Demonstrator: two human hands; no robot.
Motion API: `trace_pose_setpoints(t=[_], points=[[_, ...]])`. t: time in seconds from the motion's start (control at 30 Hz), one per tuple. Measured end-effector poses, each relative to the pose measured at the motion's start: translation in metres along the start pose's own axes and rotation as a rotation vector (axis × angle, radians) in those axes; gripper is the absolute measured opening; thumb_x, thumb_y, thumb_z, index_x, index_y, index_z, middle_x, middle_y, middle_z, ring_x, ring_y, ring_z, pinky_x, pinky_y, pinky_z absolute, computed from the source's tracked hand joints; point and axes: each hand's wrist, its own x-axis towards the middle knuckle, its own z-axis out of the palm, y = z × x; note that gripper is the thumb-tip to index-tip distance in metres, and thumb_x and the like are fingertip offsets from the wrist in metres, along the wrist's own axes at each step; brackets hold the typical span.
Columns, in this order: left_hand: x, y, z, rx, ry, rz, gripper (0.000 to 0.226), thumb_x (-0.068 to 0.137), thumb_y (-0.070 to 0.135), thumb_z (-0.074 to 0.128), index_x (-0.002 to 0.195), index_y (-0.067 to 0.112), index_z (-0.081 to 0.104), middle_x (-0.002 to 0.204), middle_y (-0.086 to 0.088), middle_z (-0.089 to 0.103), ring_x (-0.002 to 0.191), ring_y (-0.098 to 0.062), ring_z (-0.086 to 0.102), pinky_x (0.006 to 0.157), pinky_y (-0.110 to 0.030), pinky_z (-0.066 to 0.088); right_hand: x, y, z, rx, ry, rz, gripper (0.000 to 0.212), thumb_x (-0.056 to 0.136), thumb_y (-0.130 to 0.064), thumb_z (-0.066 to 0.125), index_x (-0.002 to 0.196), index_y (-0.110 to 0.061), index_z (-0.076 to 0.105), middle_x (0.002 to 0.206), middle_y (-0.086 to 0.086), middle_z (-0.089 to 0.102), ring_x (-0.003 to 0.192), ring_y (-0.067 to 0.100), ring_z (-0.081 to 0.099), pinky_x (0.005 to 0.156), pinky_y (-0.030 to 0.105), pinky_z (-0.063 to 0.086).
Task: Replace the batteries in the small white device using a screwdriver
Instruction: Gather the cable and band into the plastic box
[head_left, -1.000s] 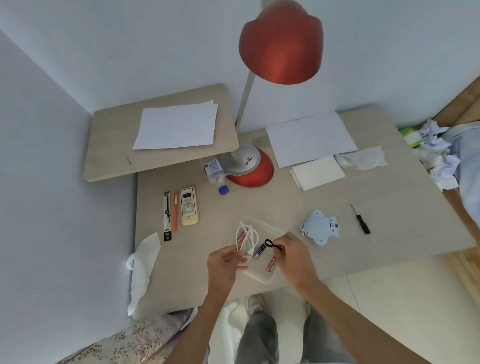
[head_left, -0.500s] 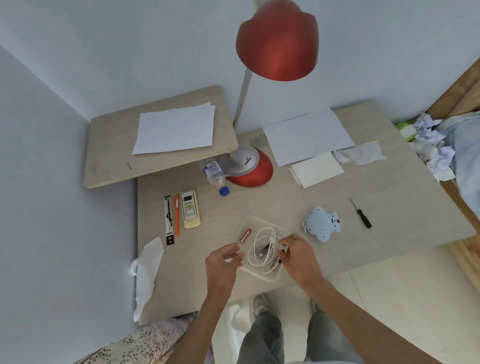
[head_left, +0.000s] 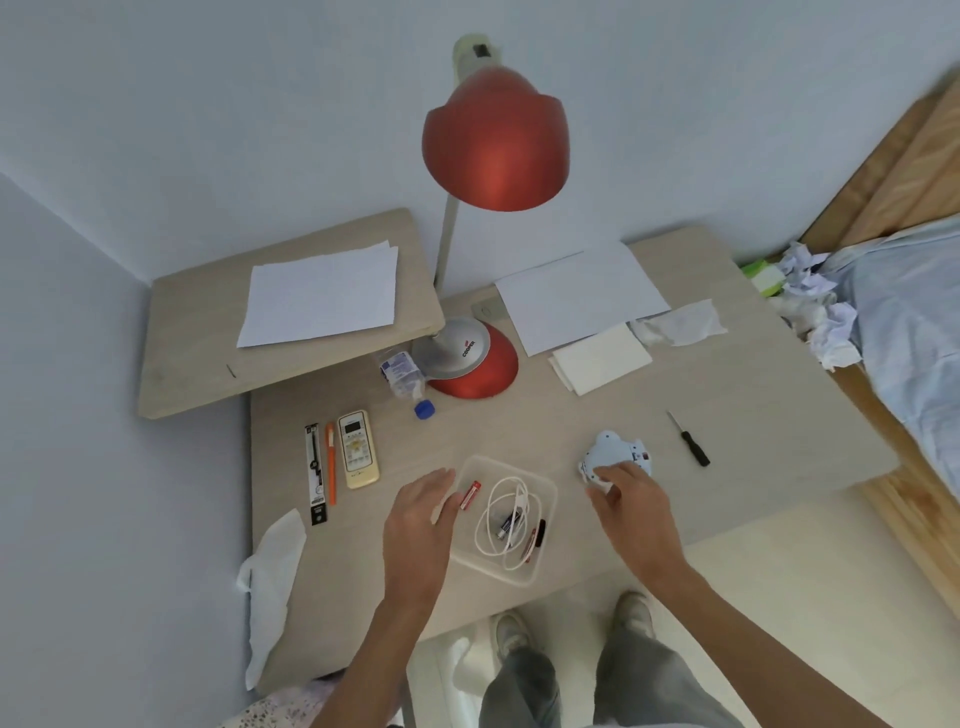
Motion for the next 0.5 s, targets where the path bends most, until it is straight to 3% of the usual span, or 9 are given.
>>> trace_pose_setpoints(t=[0.07,0.2,0.27,0.33,0.43,0.5], points=[[0.003,0.004,0.002,0.144,-0.015,0.122,0.043,0.104,0.038,0.060,0.145,0.024,0.064,0.143,0.005,0.065,0.134,-0.011,0.056,0.110,-0.025,0.045,0.007,0.015,-0.013,-0.010,0.031,0.028,0.025,0.095,-0.014,0.075,0.120,-0.012,0.075,0.103,-0.007,0.064,0.069,0.002,0.062,0.077,0.021,0.049],[0.008,-0.006,0.015,0.369,-0.139,0.204,0.048,0.110,0.046,0.048,0.157,0.034,0.047,0.162,0.005,0.044,0.146,-0.015,0.043,0.103,-0.034,0.058,0.021,0.047,-0.031,-0.055,0.042,0.046,0.026,0.097,-0.014,0.071,0.123,-0.015,0.072,0.103,-0.006,0.061,0.071,0.001,0.062,0.072,0.026,0.050],[0.008,-0.014,0.023,0.450,-0.209,0.200,0.052,0.111,0.047,0.044,0.161,0.039,0.036,0.169,0.002,0.033,0.150,-0.019,0.038,0.103,-0.035,0.059,0.028,0.062,-0.037,-0.117,0.037,0.057,0.033,0.099,-0.018,0.069,0.131,-0.017,0.067,0.111,-0.003,0.060,0.077,0.011,0.065,0.071,0.032,0.053],[0.007,-0.016,0.027,0.501,-0.265,0.185,0.056,0.111,0.048,0.039,0.164,0.045,0.024,0.173,-0.002,0.021,0.154,-0.024,0.033,0.109,-0.038,0.055,0.035,0.076,-0.041,-0.238,0.030,0.067,0.044,0.099,-0.023,0.069,0.142,-0.019,0.059,0.123,0.003,0.057,0.095,0.023,0.066,0.074,0.041,0.059],[0.005,-0.022,0.031,0.529,-0.299,0.168,0.063,0.110,0.045,0.043,0.165,0.050,0.011,0.175,-0.004,0.011,0.155,-0.027,0.030,0.113,-0.041,0.051,0.046,0.096,-0.044,-0.405,0.003,0.061,0.059,0.094,-0.023,0.073,0.148,-0.020,0.049,0.128,0.008,0.049,0.114,0.031,0.054,0.071,0.047,0.061],[0.005,-0.028,0.033,0.540,-0.327,0.140,0.070,0.108,0.041,0.049,0.164,0.052,0.008,0.175,-0.004,0.007,0.153,-0.027,0.032,0.104,-0.042,0.058,0.056,0.110,-0.044,-0.505,-0.015,0.058,0.067,0.091,-0.026,0.076,0.151,-0.022,0.046,0.131,0.011,0.046,0.115,0.033,0.051,0.074,0.047,0.060]])
